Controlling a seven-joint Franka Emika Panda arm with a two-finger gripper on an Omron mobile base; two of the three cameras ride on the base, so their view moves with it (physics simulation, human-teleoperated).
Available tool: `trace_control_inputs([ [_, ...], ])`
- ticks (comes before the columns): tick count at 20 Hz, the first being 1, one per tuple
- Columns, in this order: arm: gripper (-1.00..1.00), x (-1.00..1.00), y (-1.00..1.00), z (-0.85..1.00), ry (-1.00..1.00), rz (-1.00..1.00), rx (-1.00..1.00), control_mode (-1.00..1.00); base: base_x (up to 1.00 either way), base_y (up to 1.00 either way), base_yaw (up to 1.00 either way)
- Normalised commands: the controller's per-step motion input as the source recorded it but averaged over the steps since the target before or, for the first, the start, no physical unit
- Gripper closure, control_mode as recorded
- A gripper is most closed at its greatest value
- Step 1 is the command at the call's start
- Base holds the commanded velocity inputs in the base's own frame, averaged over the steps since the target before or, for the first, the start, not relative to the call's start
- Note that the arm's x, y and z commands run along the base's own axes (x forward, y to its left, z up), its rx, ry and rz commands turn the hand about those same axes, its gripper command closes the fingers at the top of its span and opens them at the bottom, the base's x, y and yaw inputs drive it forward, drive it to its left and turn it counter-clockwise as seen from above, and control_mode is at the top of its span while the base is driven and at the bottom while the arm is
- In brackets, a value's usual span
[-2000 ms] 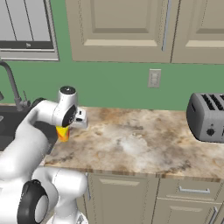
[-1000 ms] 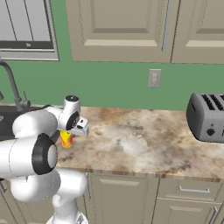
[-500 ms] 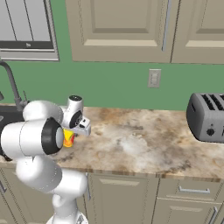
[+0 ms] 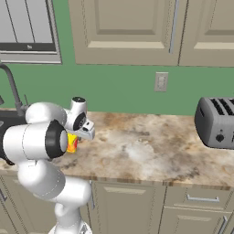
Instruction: Pick the cup and bowl from the counter and place them on the counter next to the sink.
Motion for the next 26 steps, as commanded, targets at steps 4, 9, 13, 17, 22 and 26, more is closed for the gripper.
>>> trace_control_inputs([
  [4,-1.00,0.00,0.00,0.00,0.00,0.00,0.00,-1.00,0.00,0.00,0.00],
  [9,-1.00,0.00,0.00,0.00,0.00,0.00,0.00,-1.00,0.00,0.00,0.00],
  [13,-1.00,-0.02,0.00,0.00,0.00,0.00,0.00,-1.00,0.00,0.00,0.00],
  [17,-1.00,-0.10,0.00,0.07,0.00,0.00,0.00,-1.00,0.00,0.00,0.00],
  [22,-1.00,-0.12,0.00,0.20,0.00,0.00,0.00,-1.00,0.00,0.00,0.00],
  [26,-1.00,-0.23,0.00,0.23,-0.01,0.00,0.00,-1.00,0.00,0.00,0.00],
])
